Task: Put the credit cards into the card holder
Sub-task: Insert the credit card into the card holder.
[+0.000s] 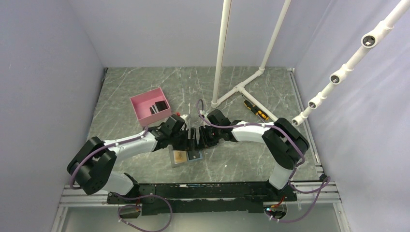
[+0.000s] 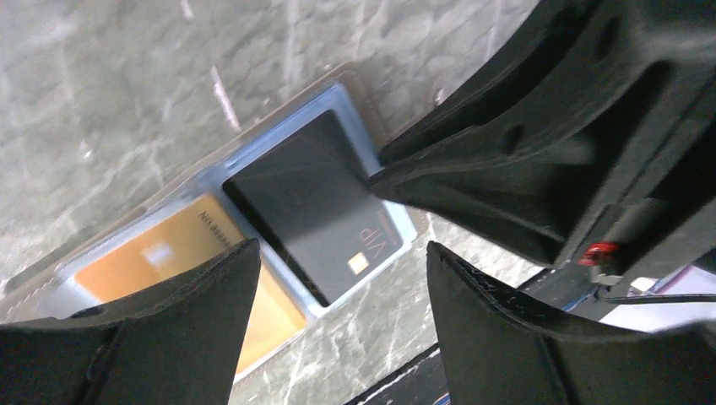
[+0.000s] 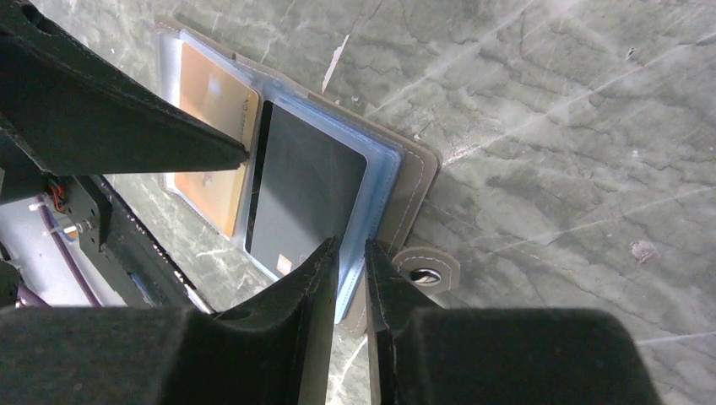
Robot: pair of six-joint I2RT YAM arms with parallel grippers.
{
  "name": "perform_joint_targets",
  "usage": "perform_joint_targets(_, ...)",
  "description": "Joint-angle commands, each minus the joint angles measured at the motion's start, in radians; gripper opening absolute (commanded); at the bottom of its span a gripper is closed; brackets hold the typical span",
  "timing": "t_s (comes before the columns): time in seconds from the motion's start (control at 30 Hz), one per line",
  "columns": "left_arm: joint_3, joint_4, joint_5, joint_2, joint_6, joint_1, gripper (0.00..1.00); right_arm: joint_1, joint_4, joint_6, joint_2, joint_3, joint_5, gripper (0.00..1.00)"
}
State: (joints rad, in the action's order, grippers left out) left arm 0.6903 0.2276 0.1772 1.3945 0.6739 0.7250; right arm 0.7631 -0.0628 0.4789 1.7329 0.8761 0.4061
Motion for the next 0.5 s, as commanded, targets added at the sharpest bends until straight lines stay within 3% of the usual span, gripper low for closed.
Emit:
perform_joint_targets(0.0,0.007,-0.171,0.077,0.017,0.003,-0.003,0.76,0.002,0.014,0.0,0.007,0.007,0.01,0.21)
perform_joint_targets(0.17,-0.02,-0.264,0.13,0.004,0.023,-0.003,0.74,0.001,0.015,0.004,-0.009,0.003,0.018,0.22)
perform_joint_targets(0.3,-0.015,-0.119,0.063,-0.048,0.025,-0.003,0.74,-0.001,0.0,0.007,-0.032,-0.001,0.005,0.22)
perform_joint_targets(0.47,-0.058,-0.081,0.049,-0.134,0.055,-0.003,0.71,-0.001,0.011,0.034,-0.059,-0.018,0.02,0.26)
